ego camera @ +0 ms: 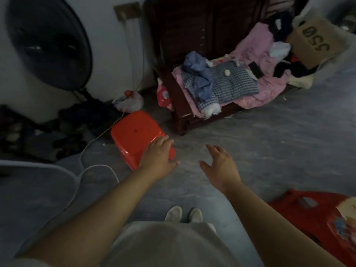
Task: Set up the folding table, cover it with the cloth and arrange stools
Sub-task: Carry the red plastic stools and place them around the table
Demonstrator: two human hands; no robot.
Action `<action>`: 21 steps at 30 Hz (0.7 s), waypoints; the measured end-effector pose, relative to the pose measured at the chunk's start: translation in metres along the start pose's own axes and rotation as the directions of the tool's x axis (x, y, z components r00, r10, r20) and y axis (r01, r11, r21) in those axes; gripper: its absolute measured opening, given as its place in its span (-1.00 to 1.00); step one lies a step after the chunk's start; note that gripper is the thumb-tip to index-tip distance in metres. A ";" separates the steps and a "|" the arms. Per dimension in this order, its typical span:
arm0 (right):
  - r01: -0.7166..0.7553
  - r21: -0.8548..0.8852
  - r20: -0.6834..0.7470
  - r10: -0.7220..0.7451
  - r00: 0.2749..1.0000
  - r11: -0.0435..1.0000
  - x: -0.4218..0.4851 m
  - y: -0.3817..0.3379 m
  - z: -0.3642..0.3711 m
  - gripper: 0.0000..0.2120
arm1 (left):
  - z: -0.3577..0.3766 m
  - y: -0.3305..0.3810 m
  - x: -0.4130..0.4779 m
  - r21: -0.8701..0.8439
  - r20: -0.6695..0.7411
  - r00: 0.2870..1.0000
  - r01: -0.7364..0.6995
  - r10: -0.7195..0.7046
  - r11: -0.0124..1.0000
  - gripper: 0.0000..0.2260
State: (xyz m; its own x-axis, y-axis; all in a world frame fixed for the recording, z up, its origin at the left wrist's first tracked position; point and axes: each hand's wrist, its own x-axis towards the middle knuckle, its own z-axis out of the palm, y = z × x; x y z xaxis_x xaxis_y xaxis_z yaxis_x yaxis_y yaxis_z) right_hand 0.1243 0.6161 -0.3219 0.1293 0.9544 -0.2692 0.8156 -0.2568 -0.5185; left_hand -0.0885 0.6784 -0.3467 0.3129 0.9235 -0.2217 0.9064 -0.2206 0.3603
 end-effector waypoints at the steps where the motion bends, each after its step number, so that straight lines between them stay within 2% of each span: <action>1: 0.020 -0.010 0.023 -0.020 1.000 1.000 0.007 -0.003 0.002 -0.37 | -0.002 -0.005 -0.003 0.005 -0.010 0.999 0.037 -0.037 0.999 -0.24; 5: 0.111 -0.030 0.081 -0.109 0.991 0.993 0.031 -0.014 0.007 -0.39 | -0.007 -0.020 -0.017 -0.031 -0.067 0.985 0.158 -0.160 0.987 -0.26; 8: 0.160 -0.071 0.113 -0.152 0.982 0.985 0.054 -0.027 0.013 -0.39 | -0.008 -0.037 -0.019 -0.047 -0.061 0.967 0.246 -0.249 0.968 -0.25; 13: 0.233 -0.100 0.190 -0.212 0.959 0.967 0.093 -0.060 0.029 -0.41 | -0.009 -0.073 -0.014 -0.117 -0.099 0.914 0.382 -0.393 0.917 -0.28; 17: 0.256 -0.138 0.236 -0.220 0.947 0.957 0.135 -0.091 0.055 -0.49 | -0.004 -0.115 0.009 -0.147 -0.067 0.874 0.468 -0.480 0.872 -0.35; 21: 0.222 -0.159 0.301 -0.167 0.939 0.962 0.183 -0.122 0.089 -0.52 | 0.000 -0.166 0.048 -0.183 -0.031 0.825 0.550 -0.564 0.815 -0.35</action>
State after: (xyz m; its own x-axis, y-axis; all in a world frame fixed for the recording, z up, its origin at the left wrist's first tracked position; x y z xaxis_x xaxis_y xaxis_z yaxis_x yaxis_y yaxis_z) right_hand -0.0018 0.8085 -0.3803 -0.1846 0.8933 -0.4099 0.9030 -0.0105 -0.4296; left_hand -0.2242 0.7590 -0.4170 -0.2623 0.8962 -0.3578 0.8586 0.3860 0.3374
